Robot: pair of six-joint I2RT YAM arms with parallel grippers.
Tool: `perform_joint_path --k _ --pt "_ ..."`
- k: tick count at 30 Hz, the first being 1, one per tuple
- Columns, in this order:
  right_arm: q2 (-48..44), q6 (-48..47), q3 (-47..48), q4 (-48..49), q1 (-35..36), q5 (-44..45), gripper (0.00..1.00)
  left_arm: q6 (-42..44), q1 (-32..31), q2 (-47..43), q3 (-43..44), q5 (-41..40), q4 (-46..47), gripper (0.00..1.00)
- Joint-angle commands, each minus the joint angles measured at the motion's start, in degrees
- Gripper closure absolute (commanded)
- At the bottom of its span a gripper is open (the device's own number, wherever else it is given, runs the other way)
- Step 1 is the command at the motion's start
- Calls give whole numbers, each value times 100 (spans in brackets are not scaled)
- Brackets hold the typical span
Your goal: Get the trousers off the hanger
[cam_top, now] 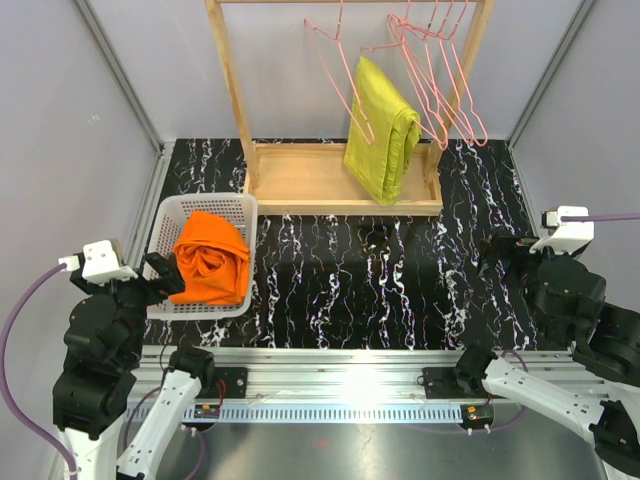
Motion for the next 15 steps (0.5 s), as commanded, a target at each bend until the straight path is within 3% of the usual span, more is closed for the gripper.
perform_joint_path --k 1,15 --pt "-38 80 -73 141 -5 243 1 18 -17 -51 -57 -101 354 1" --pt "-3 80 -187 317 -5 287 0 150 -17 -77 67 -40 380 1"
